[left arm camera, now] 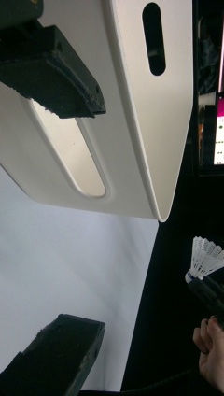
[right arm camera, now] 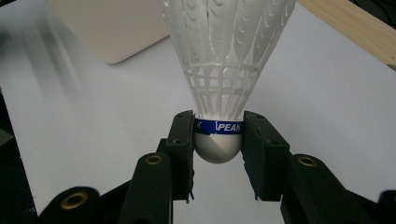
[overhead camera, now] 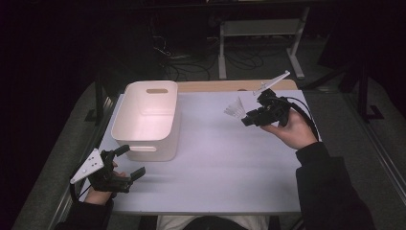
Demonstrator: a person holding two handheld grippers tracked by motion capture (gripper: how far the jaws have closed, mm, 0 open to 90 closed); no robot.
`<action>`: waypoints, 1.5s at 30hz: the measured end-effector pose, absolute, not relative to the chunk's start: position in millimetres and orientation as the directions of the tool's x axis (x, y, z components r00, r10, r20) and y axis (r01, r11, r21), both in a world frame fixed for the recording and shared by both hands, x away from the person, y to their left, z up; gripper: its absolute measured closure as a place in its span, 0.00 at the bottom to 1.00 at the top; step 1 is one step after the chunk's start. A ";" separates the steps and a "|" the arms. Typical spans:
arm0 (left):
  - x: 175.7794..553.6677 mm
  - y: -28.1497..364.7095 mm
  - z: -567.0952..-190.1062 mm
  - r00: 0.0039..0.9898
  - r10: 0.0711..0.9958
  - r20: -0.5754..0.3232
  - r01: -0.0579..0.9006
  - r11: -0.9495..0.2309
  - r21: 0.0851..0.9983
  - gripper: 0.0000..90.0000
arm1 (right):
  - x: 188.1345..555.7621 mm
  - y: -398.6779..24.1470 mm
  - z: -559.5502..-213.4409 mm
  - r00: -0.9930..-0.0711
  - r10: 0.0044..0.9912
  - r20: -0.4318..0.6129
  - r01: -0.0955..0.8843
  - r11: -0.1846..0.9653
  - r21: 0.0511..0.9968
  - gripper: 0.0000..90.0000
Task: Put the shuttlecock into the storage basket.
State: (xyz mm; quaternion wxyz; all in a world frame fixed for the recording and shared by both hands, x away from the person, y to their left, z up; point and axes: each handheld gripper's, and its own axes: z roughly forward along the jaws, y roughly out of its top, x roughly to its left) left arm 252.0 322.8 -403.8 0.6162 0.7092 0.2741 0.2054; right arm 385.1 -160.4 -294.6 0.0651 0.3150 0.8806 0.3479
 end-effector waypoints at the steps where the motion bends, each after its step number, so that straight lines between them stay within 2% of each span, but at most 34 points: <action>1: 252.0 322.8 -403.8 0.765 0.642 -0.046 0.136 -0.090 0.987 0.00 | 385.6 -159.6 -293.2 -0.794 0.599 0.103 0.508 0.561 0.654 0.71; 15: 251.9 322.8 -403.8 0.765 0.642 -0.046 0.135 -0.090 0.987 0.00 | 394.5 -141.2 -272.9 -0.814 0.573 0.094 0.476 0.567 0.672 0.71; 45: 251.7 323.0 -403.8 0.766 0.641 -0.045 0.134 -0.091 0.987 0.00 | 402.7 -92.4 -256.0 -0.866 0.493 0.085 0.408 0.598 0.690 0.71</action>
